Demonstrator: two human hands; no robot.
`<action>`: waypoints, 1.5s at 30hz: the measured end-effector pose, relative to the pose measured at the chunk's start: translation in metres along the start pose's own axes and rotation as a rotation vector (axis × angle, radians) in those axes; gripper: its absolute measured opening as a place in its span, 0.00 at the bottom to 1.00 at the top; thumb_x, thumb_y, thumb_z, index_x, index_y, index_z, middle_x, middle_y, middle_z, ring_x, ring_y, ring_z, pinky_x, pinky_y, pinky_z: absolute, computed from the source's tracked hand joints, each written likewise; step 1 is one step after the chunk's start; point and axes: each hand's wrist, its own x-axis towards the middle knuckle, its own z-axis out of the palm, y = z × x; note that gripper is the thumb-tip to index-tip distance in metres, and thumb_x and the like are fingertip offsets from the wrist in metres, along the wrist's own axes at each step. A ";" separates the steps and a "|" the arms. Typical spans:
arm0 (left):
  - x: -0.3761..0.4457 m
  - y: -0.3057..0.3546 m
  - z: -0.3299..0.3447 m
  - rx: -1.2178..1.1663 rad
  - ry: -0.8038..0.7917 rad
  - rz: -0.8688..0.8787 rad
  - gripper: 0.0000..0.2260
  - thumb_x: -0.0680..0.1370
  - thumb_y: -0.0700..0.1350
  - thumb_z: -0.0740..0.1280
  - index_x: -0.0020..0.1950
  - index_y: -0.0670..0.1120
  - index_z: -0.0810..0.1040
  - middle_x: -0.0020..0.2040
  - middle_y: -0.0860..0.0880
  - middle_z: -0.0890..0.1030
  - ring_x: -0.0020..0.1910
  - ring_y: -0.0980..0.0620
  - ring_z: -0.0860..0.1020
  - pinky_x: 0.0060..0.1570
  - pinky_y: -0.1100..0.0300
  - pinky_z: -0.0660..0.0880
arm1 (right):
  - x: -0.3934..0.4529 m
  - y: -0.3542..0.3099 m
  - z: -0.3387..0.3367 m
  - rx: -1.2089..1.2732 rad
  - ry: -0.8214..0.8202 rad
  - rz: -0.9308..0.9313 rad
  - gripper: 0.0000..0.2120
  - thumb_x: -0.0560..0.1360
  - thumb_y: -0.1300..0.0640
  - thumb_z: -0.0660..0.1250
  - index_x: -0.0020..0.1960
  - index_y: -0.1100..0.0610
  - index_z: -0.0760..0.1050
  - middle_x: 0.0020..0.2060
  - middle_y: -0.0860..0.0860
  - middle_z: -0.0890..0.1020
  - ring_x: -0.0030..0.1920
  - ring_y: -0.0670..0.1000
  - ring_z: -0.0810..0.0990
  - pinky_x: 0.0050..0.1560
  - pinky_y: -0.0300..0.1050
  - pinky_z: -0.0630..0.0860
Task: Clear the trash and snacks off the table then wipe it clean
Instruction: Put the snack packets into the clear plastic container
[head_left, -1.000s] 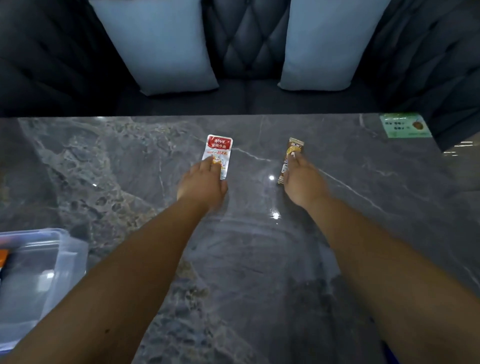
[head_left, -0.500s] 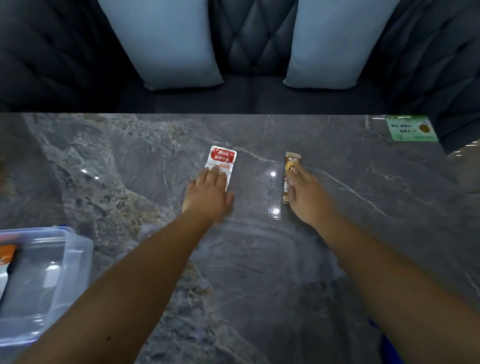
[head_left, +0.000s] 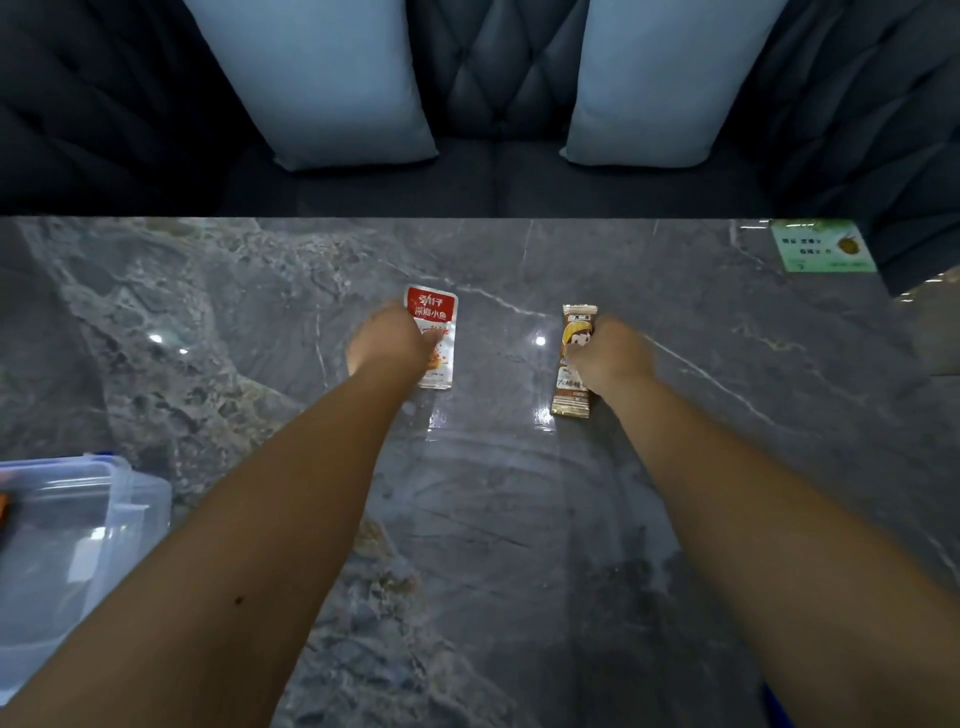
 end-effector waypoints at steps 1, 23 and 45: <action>-0.002 -0.001 0.000 -0.018 -0.011 0.002 0.21 0.76 0.56 0.68 0.61 0.44 0.72 0.58 0.44 0.79 0.55 0.42 0.78 0.47 0.51 0.71 | 0.000 0.001 -0.001 0.040 -0.040 0.013 0.08 0.71 0.55 0.68 0.47 0.59 0.78 0.45 0.56 0.83 0.45 0.59 0.81 0.40 0.45 0.72; -0.146 -0.081 -0.083 -0.609 -0.108 -0.026 0.10 0.79 0.48 0.65 0.56 0.44 0.78 0.51 0.45 0.84 0.45 0.49 0.83 0.47 0.54 0.79 | -0.152 -0.055 -0.036 0.736 -0.214 0.051 0.11 0.78 0.55 0.63 0.37 0.54 0.76 0.35 0.53 0.81 0.29 0.47 0.81 0.26 0.39 0.76; -0.192 -0.376 -0.205 -0.805 -0.070 -0.117 0.04 0.79 0.40 0.66 0.49 0.42 0.80 0.52 0.39 0.83 0.49 0.42 0.82 0.53 0.44 0.78 | -0.330 -0.198 0.097 0.605 -0.439 -0.026 0.04 0.73 0.57 0.71 0.41 0.54 0.78 0.35 0.54 0.82 0.31 0.49 0.75 0.29 0.41 0.67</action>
